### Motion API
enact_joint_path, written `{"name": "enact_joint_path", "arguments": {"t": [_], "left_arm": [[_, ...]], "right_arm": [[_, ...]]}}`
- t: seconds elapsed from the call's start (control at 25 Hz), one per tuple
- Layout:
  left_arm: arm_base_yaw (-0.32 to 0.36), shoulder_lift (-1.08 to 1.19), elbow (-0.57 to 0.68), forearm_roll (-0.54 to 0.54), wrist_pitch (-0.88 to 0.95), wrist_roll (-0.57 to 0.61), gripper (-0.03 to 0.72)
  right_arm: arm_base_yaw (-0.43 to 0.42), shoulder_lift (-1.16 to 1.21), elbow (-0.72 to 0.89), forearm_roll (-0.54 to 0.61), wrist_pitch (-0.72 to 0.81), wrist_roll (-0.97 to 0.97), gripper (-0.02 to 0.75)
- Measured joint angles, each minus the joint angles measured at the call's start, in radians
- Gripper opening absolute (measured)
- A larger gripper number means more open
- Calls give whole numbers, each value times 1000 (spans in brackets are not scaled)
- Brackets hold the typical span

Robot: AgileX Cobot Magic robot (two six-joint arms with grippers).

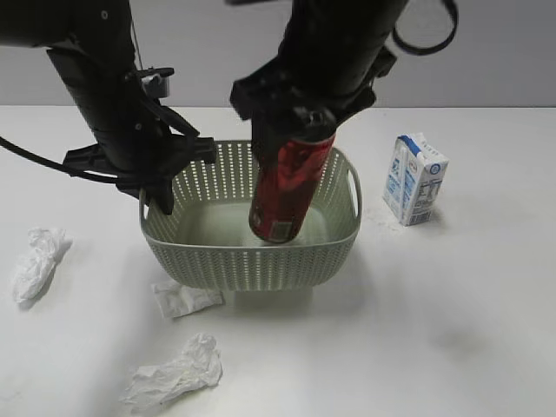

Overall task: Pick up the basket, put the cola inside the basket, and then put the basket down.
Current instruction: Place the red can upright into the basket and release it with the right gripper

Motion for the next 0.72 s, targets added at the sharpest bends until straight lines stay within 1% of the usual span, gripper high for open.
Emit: {"name": "enact_joint_path", "arguments": {"t": [0.16,0.28,0.36,0.4,0.56,0.72], "left_arm": [[0,0,0,0,0,3,-1],[0,0,0,0,0,4,-1],[0,0,0,0,0,4,-1],[0,0,0,5,0,6,-1],[0,0,2,11,4,7,-1],[0,0,2,8,5,7,-1]], "right_arm": [[4,73,0,-6,-4,-2,503],[3,81,0,-17,-6,-16,512],[3,81,0,-16,-10,-29,603],[3,81,0,-13,-10,-34,628],[3,81,-27,-11,16,-37,631],[3,81,-141,-12,75,-38,631]]}}
